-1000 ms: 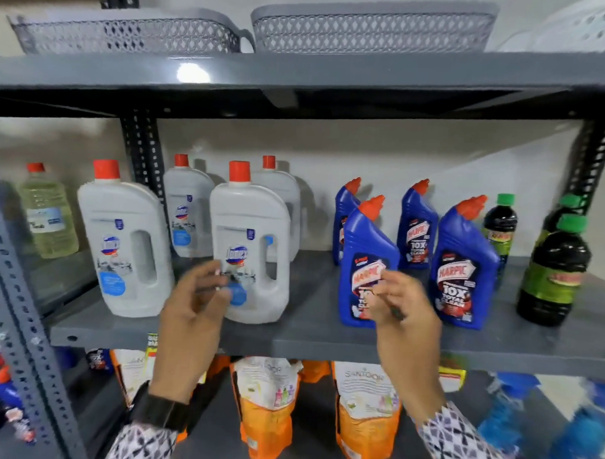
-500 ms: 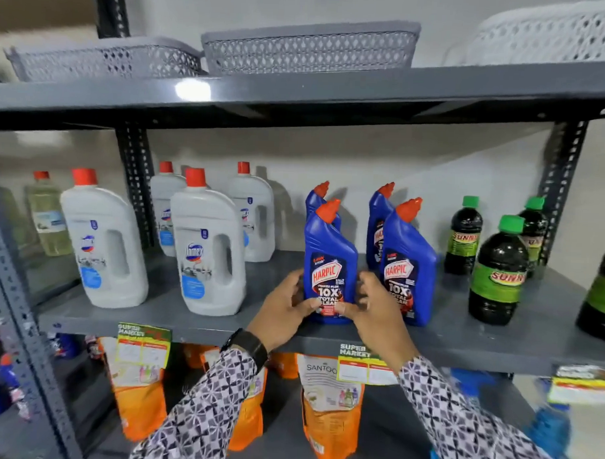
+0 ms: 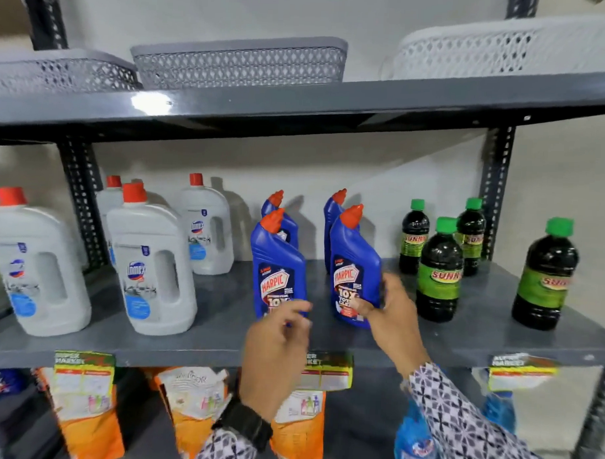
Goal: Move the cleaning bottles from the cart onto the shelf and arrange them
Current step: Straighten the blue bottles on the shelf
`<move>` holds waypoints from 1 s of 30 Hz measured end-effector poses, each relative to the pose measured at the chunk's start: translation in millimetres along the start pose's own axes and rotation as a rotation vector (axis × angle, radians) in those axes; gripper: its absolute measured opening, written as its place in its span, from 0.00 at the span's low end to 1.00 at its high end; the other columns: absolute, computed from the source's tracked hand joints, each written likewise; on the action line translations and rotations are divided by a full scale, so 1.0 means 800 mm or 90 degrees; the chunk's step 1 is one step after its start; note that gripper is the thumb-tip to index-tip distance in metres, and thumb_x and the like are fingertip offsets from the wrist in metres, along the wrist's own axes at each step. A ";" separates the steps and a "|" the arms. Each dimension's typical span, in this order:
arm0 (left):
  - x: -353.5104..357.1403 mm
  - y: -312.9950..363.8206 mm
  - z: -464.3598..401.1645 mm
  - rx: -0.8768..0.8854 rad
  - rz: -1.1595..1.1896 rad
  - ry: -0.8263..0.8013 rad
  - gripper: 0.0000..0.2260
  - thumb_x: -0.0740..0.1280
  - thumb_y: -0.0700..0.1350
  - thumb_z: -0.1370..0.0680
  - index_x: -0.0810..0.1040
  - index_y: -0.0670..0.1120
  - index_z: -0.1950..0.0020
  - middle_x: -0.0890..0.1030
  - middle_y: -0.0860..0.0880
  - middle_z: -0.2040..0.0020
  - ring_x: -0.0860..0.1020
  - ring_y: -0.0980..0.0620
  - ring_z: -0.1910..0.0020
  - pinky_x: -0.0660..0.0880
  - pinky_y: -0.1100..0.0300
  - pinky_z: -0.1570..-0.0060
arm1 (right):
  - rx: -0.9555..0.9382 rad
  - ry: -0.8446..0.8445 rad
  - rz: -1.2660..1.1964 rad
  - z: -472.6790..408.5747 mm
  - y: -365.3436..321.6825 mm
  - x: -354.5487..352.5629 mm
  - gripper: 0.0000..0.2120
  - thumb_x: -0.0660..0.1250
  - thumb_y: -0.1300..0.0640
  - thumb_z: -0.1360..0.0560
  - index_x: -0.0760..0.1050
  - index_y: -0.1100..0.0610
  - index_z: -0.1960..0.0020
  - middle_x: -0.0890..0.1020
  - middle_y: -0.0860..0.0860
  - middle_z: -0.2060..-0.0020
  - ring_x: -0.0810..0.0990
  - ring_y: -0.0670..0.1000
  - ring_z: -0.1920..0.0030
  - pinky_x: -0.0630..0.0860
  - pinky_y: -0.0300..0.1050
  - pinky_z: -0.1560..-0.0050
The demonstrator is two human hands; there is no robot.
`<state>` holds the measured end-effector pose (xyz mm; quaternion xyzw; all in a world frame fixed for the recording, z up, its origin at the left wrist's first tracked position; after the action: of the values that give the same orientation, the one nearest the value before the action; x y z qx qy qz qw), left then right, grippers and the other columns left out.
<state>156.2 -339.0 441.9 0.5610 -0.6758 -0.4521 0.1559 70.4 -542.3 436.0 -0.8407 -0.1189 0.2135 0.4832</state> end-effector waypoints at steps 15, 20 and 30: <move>0.095 0.001 -0.055 -0.064 0.080 -0.264 0.21 0.69 0.42 0.21 0.71 0.49 0.28 0.82 0.55 0.39 0.80 0.69 0.44 0.76 0.75 0.49 | -0.037 -0.211 -0.076 -0.009 0.021 -0.060 0.25 0.74 0.68 0.24 0.76 0.51 0.32 0.87 0.47 0.43 0.87 0.41 0.46 0.82 0.36 0.48; 0.096 -0.003 -0.051 -0.062 0.053 -0.223 0.21 0.69 0.44 0.21 0.71 0.53 0.29 0.81 0.59 0.41 0.79 0.70 0.44 0.78 0.70 0.45 | -0.054 -0.181 -0.056 -0.005 0.021 -0.058 0.26 0.75 0.68 0.25 0.76 0.51 0.30 0.87 0.46 0.45 0.86 0.37 0.48 0.82 0.33 0.48; 0.098 0.001 -0.049 -0.057 0.018 -0.201 0.22 0.69 0.44 0.21 0.71 0.51 0.28 0.81 0.58 0.42 0.78 0.69 0.47 0.76 0.73 0.49 | -0.050 -0.191 -0.039 -0.005 0.021 -0.054 0.28 0.73 0.68 0.23 0.73 0.54 0.25 0.85 0.48 0.43 0.84 0.34 0.45 0.81 0.31 0.48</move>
<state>158.7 -426.2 440.1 0.4658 -0.6789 -0.5620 0.0793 34.2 -571.4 433.8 -0.8136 -0.2240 0.3171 0.4328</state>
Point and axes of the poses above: each hand's wrist, its own z-axis away from the middle knuckle, its own x-axis out of the palm, y = z × x, the point moved 3 cm from there along -z, towards the middle knuckle
